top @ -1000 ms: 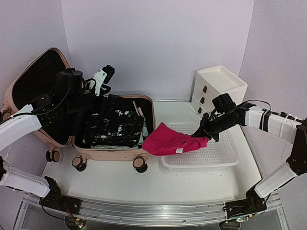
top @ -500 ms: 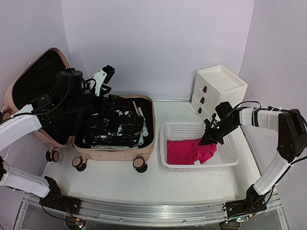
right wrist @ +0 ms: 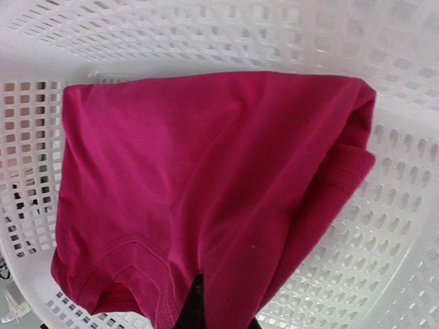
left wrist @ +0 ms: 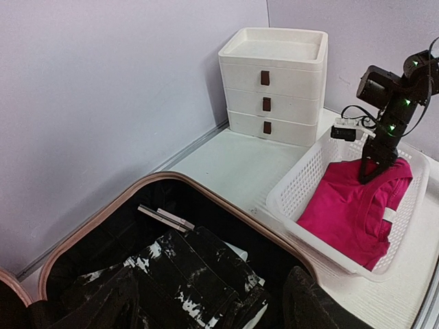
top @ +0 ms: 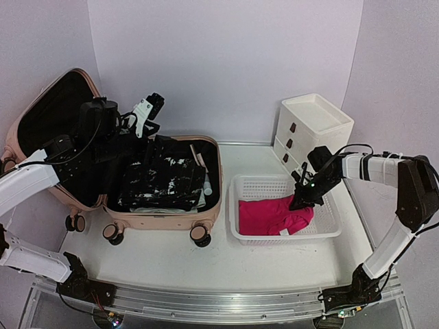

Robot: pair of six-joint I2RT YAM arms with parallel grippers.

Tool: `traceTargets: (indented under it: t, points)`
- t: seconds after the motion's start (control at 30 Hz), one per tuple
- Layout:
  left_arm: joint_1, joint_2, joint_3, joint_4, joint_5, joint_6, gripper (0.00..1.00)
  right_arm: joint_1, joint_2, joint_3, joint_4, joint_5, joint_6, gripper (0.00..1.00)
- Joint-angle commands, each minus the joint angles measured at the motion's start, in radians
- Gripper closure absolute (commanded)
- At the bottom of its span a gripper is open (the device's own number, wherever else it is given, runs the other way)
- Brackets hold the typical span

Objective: Open, take out, and arrange the luggage

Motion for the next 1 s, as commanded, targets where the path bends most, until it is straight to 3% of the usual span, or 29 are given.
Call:
traceTargets:
  t: [0.0,0.13,0.33,0.47,0.53,0.7,0.8,0.97]
  points:
    - [0.000,-0.030,0.002,0.045,0.006,-0.005,0.27,0.002,-0.033,0.032,-0.044,0.144,-0.014,0.94]
    - [0.000,-0.026,0.003,0.045,0.010,-0.006,0.27,0.002,-0.028,0.051,-0.137,0.223,0.008,0.82]
    - [0.000,-0.020,0.002,0.045,0.007,-0.005,0.27,0.003,-0.085,0.116,-0.383,0.423,0.012,0.53]
    - [0.000,-0.017,0.001,0.045,0.006,-0.005,0.27,0.053,-0.110,0.209,-0.583,0.631,0.006,0.53]
    - [0.000,-0.015,0.001,0.045,0.006,-0.005,0.27,0.087,-0.123,0.241,-0.616,0.591,0.011,0.52]
    - [0.000,-0.001,0.003,0.045,0.006,-0.007,0.27,0.099,-0.139,0.171,-0.436,0.224,0.072,0.51]
    - [0.000,0.015,0.003,0.044,-0.003,-0.006,0.25,0.097,-0.100,0.105,-0.349,0.202,0.098,0.57]
    - [0.001,0.065,0.012,0.026,-0.039,0.001,0.22,0.098,-0.005,0.045,-0.293,0.316,0.143,0.64]
